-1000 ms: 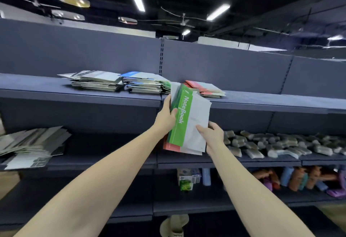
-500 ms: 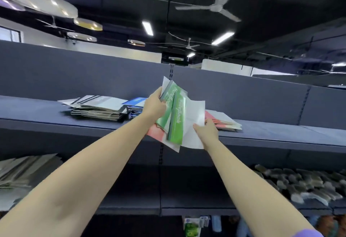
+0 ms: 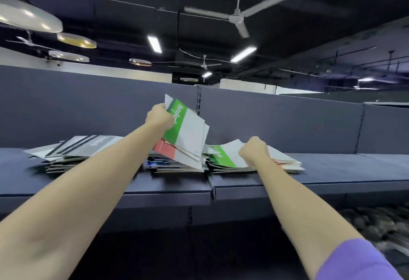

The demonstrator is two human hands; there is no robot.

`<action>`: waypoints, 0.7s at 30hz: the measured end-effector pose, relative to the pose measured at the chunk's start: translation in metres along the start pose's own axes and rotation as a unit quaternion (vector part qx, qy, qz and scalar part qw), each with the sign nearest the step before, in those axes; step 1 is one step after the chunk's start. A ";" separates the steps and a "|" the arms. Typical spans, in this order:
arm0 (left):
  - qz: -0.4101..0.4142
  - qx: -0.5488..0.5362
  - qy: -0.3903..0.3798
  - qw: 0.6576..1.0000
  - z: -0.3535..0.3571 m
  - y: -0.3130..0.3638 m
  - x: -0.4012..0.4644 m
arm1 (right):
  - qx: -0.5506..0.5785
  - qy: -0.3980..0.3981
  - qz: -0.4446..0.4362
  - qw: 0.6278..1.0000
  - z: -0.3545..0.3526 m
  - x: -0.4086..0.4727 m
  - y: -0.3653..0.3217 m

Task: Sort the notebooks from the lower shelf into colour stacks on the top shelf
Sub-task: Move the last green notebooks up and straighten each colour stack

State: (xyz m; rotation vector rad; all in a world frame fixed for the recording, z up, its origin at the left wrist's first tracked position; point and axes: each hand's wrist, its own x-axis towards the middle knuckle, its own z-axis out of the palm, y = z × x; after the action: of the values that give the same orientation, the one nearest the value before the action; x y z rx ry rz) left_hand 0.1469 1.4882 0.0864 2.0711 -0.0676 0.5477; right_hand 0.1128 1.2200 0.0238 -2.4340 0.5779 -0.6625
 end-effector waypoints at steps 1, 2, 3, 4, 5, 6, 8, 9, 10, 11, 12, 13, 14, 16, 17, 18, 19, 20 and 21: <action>-0.004 -0.001 -0.003 1.000 0.003 0.000 0.003 | -0.028 -0.008 -0.013 0.999 0.007 0.003 -0.006; -0.005 -0.005 -0.006 1.000 0.006 0.001 0.006 | -0.068 -0.016 -0.026 0.997 0.013 0.006 -0.011; -0.005 -0.008 -0.013 1.000 0.009 0.002 0.010 | -0.124 -0.019 -0.039 0.991 0.018 0.008 -0.016; -0.008 -0.010 -0.021 1.000 0.011 0.003 0.013 | -0.181 -0.018 -0.045 0.982 0.021 0.009 -0.020; -0.010 -0.008 -0.028 1.000 0.013 0.003 0.017 | -0.229 -0.010 -0.051 0.972 0.022 0.011 -0.025; -0.014 -0.006 -0.033 0.999 0.015 0.003 0.019 | -0.248 0.002 -0.061 0.967 0.020 0.013 -0.030; -0.015 -0.007 -0.037 0.999 0.019 0.003 0.023 | -0.185 0.007 -0.093 0.978 0.018 0.021 -0.043; -0.015 -0.008 -0.037 0.999 0.021 0.003 0.023 | -0.077 -0.026 -0.102 0.991 0.016 0.024 -0.051; -0.019 -0.011 -0.037 0.999 0.022 0.003 0.022 | 0.039 -0.077 -0.101 0.991 0.015 0.023 -0.061; -0.019 -0.018 -0.032 0.999 0.024 0.002 0.023 | 0.125 -0.131 -0.087 0.980 0.013 0.019 -0.069; -0.021 -0.024 -0.030 0.999 0.025 0.003 0.021 | 0.166 -0.180 -0.073 0.967 0.012 0.011 -0.076; -0.024 -0.032 -0.029 0.999 0.026 0.002 0.020 | 0.174 -0.217 -0.068 0.958 0.011 0.005 -0.080; -0.026 -0.042 -0.028 0.998 0.027 0.000 0.021 | 0.166 -0.235 -0.065 0.956 0.012 -0.001 -0.083; -0.038 -0.081 -0.028 0.996 0.028 -0.004 0.024 | 0.166 -0.248 -0.047 0.953 0.015 -0.005 -0.082; -0.048 -0.106 -0.030 0.993 0.029 -0.007 0.026 | 0.184 -0.258 -0.028 0.948 0.016 -0.005 -0.082; -0.056 -0.123 -0.029 0.990 0.029 -0.009 0.025 | 0.204 -0.269 -0.007 0.941 0.017 -0.005 -0.082; -0.061 -0.135 -0.029 0.989 0.029 -0.011 0.026 | 0.220 -0.279 0.009 0.935 0.018 -0.007 -0.082; -0.064 -0.143 -0.029 0.987 0.029 -0.012 0.025 | 0.232 -0.288 0.017 0.929 0.019 -0.008 -0.081; -0.069 -0.147 -0.034 0.986 0.029 -0.013 0.025 | 0.236 -0.285 0.021 0.929 0.021 -0.010 -0.080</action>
State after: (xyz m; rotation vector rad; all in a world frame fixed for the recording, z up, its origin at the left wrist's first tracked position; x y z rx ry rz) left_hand 0.1832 1.4755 0.0731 1.7898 -0.0420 0.3572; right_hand 0.1373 1.2941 0.0539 -2.0064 0.1966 -0.0377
